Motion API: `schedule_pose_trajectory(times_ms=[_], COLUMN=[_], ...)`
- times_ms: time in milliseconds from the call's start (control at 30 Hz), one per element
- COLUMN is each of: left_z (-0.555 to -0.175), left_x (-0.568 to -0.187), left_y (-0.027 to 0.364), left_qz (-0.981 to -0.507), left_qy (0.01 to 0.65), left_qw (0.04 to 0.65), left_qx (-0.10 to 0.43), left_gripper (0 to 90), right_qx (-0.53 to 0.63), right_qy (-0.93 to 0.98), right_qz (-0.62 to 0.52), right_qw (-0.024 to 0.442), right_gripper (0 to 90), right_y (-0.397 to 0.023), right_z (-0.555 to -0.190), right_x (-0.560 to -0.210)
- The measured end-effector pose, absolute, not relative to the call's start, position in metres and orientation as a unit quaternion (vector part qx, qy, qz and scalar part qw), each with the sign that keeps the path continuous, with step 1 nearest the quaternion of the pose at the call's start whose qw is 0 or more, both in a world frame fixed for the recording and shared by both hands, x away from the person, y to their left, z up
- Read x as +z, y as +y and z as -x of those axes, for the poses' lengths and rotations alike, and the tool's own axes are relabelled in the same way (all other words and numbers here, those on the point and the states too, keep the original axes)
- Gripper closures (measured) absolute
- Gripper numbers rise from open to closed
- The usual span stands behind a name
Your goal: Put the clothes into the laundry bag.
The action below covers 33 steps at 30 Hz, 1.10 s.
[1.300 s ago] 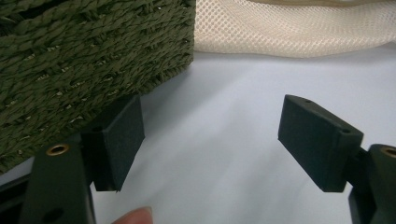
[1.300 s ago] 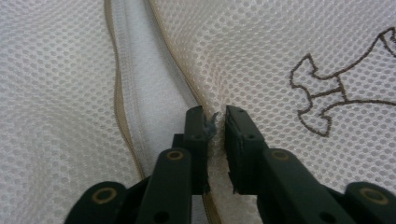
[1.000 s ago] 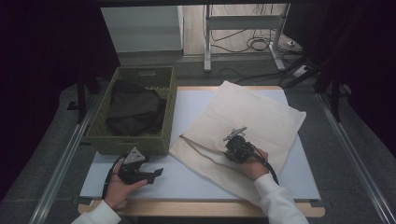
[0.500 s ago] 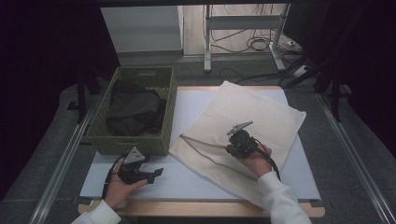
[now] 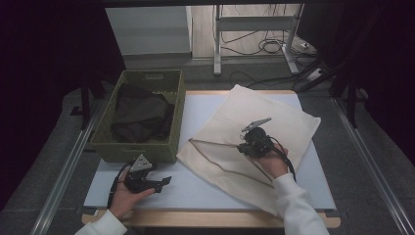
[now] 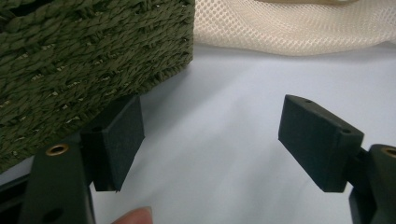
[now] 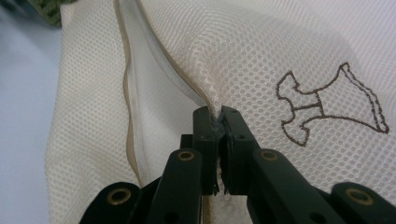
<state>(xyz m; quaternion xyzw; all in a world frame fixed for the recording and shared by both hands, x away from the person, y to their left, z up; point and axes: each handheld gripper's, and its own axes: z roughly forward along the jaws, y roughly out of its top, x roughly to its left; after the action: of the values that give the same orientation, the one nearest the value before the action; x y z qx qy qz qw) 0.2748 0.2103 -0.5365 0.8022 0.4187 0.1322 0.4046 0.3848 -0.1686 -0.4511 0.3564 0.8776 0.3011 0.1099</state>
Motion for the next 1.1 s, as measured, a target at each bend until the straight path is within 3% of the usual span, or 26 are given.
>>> schedule_pose_trajectory(times_ms=[1100], left_z=[-0.276], left_x=[-0.538], left_y=[0.209], left_qz=[-0.805], left_qy=[0.421], left_qw=[0.395], left_qx=[0.133], left_gripper=[22.5], right_qx=[0.364], right_qy=[0.849], right_qz=[-0.360], right_qw=[0.131], right_gripper=[85.5], right_y=[-0.190], right_z=[-0.384], right_x=[-0.411])
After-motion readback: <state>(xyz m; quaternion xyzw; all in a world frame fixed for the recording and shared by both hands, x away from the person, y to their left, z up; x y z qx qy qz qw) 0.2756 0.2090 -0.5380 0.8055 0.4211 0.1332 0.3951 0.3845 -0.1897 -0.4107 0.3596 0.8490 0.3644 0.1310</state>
